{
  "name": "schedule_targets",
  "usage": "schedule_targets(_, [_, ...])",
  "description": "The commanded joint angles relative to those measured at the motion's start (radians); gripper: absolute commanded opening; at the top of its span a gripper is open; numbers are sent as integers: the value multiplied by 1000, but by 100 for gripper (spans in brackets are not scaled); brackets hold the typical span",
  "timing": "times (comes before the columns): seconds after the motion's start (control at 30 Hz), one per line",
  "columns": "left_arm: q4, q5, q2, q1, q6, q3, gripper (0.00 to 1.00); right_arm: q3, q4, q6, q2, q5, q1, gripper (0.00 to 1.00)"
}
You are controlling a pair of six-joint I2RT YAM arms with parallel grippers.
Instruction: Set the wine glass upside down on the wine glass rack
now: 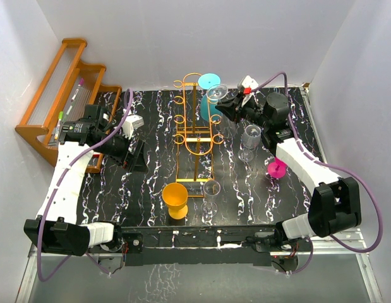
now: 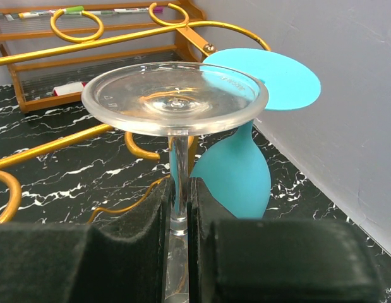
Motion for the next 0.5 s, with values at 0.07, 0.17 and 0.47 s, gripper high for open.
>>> schedule_targets(0.07, [-4,21,-8,-2,-1,-8,97,-2,55,-5,-33,-31,10,8])
schedule_targets(0.17, [-4,28,-8,-3,0,-10,97,-6,55,-6,-28,-34,12,8])
schedule_targets(0.47, [23,77,1,-18,-13,-33,97,14,53,-10,19,-53,23,14])
